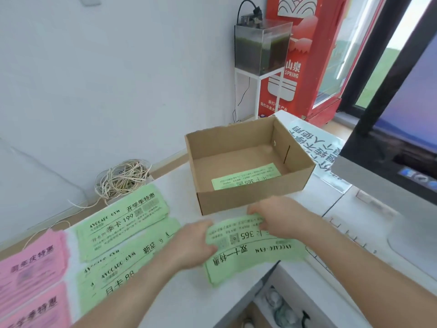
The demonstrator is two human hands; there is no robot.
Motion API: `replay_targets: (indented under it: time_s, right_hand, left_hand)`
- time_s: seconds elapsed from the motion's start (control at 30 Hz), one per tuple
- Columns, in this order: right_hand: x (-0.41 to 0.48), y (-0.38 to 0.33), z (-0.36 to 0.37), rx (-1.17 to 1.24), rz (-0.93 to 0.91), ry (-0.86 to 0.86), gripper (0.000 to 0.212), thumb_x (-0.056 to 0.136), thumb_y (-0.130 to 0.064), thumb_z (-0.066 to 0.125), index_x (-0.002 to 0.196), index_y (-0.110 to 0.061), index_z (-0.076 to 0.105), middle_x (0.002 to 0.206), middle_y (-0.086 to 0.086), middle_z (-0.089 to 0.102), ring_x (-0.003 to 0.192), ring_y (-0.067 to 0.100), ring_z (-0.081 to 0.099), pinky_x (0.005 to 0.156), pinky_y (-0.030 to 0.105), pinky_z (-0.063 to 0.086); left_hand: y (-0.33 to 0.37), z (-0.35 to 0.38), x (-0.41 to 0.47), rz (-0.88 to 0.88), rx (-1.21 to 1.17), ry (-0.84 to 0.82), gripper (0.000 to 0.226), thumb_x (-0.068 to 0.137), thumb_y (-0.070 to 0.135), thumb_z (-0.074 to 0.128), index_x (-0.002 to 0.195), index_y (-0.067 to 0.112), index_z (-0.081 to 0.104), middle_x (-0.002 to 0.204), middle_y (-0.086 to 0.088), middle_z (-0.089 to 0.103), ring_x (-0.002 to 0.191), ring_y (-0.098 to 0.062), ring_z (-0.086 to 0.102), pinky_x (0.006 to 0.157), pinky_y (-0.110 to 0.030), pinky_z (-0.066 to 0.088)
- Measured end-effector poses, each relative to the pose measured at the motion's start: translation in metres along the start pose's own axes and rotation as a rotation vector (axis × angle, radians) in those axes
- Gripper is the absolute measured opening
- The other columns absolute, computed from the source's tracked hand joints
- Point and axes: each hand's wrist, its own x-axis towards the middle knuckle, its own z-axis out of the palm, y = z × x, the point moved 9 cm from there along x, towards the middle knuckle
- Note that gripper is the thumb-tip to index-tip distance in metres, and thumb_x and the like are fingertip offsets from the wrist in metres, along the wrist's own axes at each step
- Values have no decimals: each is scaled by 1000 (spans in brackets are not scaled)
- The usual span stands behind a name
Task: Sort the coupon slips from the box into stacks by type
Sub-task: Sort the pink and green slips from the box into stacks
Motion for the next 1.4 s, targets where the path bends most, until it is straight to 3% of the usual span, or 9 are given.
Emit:
replay_targets:
  time_s: [0.2, 0.33, 0.53, 0.73, 0.9, 1.0, 1.1, 1.27, 1.4]
  right_hand:
    - [10, -9, -5, -297, -104, 261, 31, 89, -38, 60, 116, -24, 57, 111, -4, 59, 109, 21, 50, 87, 36, 34]
    - [14, 35, -103, 222, -57, 471, 33, 84, -45, 65, 114, -31, 61, 102, -10, 60, 99, 13, 56, 83, 31, 46]
    - [138, 114, -52, 77, 199, -126, 95, 62, -58, 80, 139, -32, 31, 142, 11, 32, 129, 34, 35, 106, 53, 36]
    - [171, 130, -16, 26, 334, -263, 115, 58, -37, 90, 145, -22, 16, 149, 19, 15, 127, 44, 38, 101, 56, 43]
    - [182, 124, -14, 132, 245, -258, 74, 63, -25, 89, 123, -7, 51, 121, 11, 61, 99, 29, 63, 83, 37, 55]
    - [179, 121, -15, 179, 206, -257, 42, 69, -24, 84, 102, -6, 67, 103, 8, 70, 89, 24, 67, 72, 31, 54]
    - [169, 111, -41, 191, 153, -162, 34, 72, -29, 81, 96, -14, 64, 98, 4, 67, 88, 23, 62, 73, 31, 51]
    - [102, 59, -153, 347, -66, 443, 11, 82, -24, 70, 92, -24, 65, 80, -10, 60, 80, 15, 56, 71, 31, 48]
    - [21, 32, -178, 784, -129, 673, 11, 90, -19, 64, 93, -22, 74, 80, -4, 72, 73, 11, 66, 65, 25, 51]
  left_hand:
    - [15, -7, -2, 27, 682, 156, 27, 96, 43, 47, 105, 17, 49, 102, -2, 63, 93, -27, 62, 62, -31, 34]
    - [60, -95, 14, 128, 486, 421, 24, 93, 48, 45, 102, 28, 53, 101, 7, 61, 97, -21, 59, 73, -30, 41]
    - [60, -70, 161, -18, 533, -38, 75, 74, 59, 69, 128, 12, 46, 127, -12, 49, 114, -30, 49, 91, -37, 42]
    - [36, -31, 206, -146, 553, -104, 98, 61, 50, 83, 131, 6, 30, 128, -20, 40, 116, -33, 43, 94, -39, 40]
    - [35, -26, 216, -131, 477, -122, 93, 54, 40, 90, 122, 7, 36, 115, -12, 58, 105, -31, 56, 80, -36, 48]
    - [44, -27, 215, -65, 468, -107, 57, 62, 32, 87, 102, 11, 52, 103, -8, 64, 95, -29, 61, 69, -32, 46]
    - [59, -67, 204, 19, 360, 103, 13, 78, 8, 65, 87, 14, 58, 85, -1, 63, 80, -25, 61, 59, -30, 43]
    - [117, -169, 125, 358, 374, 633, 27, 80, 6, 54, 97, 26, 60, 85, 4, 55, 85, -26, 56, 66, -36, 46]
    - [122, -217, 11, 595, -149, 1023, 57, 75, 13, 73, 122, 35, 48, 113, 13, 51, 105, -13, 52, 86, -28, 44]
